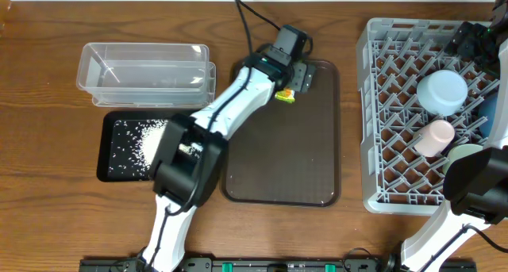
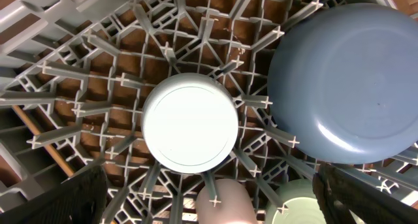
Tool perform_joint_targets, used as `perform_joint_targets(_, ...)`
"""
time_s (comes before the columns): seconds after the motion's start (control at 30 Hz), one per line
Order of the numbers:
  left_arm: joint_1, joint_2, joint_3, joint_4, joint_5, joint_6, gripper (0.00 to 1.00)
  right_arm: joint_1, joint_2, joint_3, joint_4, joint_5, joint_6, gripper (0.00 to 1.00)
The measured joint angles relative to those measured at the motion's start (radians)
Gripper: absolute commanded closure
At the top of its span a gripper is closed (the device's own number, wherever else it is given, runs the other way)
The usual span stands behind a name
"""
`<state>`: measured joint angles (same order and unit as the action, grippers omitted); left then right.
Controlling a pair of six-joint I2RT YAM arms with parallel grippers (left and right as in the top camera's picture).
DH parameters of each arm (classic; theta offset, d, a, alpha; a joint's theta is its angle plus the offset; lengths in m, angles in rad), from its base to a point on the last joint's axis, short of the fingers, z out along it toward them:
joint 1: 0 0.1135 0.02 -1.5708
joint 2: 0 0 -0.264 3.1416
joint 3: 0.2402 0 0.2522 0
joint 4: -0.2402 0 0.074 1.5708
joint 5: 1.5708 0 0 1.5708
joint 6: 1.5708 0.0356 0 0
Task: Sort waste into correct bins and load items into the dishwasher rack
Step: 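Grasp the yellow wrapper with the left gripper and lift it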
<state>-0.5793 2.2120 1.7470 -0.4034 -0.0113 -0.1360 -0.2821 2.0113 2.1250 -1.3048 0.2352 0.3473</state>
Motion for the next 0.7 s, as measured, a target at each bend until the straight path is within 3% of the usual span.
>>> perform_joint_targets(0.43,-0.058,0.098,0.0,0.101,-0.18,0.033,0.1,0.0,0.0,0.0,0.0,0.0,0.0,0.01)
perform_joint_targets(0.6,-0.056,0.132,0.0,0.116,-0.22,0.031,0.25,0.0,0.0,0.0,0.0,0.0,0.0,0.01)
perform_joint_targets(0.7,-0.056,0.132,0.0,0.117,-0.236,0.026,0.27,0.0,0.0,0.0,0.0,0.0,0.0,0.01)
